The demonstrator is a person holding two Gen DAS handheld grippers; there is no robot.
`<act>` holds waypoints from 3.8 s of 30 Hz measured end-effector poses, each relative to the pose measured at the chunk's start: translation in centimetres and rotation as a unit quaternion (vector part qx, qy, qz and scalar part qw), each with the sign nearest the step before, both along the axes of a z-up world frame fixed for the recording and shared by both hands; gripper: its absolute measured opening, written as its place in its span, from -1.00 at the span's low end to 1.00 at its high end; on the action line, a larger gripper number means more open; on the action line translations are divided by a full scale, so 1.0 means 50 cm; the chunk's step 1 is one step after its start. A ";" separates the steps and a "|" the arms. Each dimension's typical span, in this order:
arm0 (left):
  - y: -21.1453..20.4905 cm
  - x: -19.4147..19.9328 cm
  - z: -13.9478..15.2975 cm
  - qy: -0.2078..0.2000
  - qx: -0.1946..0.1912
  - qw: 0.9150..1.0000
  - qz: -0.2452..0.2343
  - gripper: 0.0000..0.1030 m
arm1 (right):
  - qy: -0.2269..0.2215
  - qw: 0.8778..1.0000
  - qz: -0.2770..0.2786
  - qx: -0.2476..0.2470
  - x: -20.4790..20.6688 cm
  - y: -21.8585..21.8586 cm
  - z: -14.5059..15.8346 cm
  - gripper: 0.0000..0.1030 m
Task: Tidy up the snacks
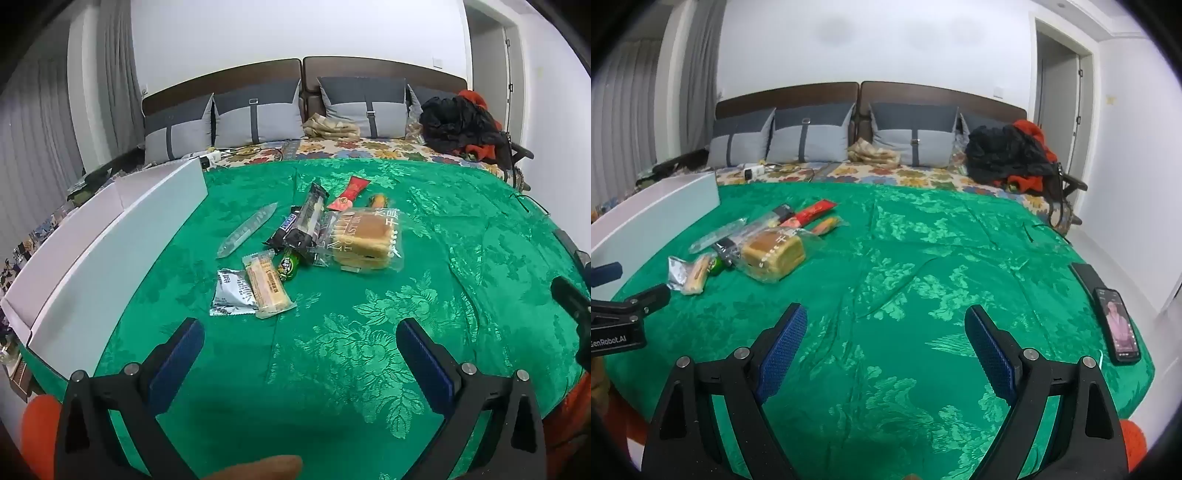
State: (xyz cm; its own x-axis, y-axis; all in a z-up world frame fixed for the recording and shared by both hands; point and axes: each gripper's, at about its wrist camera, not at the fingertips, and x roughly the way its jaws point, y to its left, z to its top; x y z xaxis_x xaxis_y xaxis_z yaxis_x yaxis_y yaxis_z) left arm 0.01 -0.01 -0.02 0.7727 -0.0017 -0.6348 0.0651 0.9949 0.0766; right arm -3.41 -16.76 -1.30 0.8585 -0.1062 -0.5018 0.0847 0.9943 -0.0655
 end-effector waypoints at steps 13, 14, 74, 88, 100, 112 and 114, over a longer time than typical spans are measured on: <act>0.006 -0.004 -0.001 -0.005 0.009 1.000 0.007 0.99 | -0.004 1.000 0.012 -0.008 0.004 0.002 0.007 0.75; 0.007 -0.004 -0.002 -0.004 0.010 1.000 0.008 0.99 | -0.004 1.000 0.012 -0.009 0.004 0.001 0.008 0.75; 0.015 0.018 -0.059 0.040 0.026 0.999 0.017 0.99 | 0.037 0.999 0.025 -0.012 0.032 0.011 -0.057 0.75; 0.032 0.033 -0.077 0.060 0.017 0.998 0.027 0.99 | 0.045 0.999 0.027 -0.014 0.037 0.012 -0.066 0.75; 0.067 0.059 -0.114 0.113 -0.018 0.992 0.045 1.00 | 0.058 0.998 0.033 -0.014 0.044 0.015 -0.078 0.74; 0.094 0.090 -0.162 0.154 -0.017 0.986 0.058 1.00 | 0.102 0.994 0.043 0.000 0.064 0.012 -0.112 0.74; 0.094 0.091 -0.164 0.153 -0.020 0.986 0.054 1.00 | 0.115 0.992 0.046 0.009 0.071 0.011 -0.116 0.74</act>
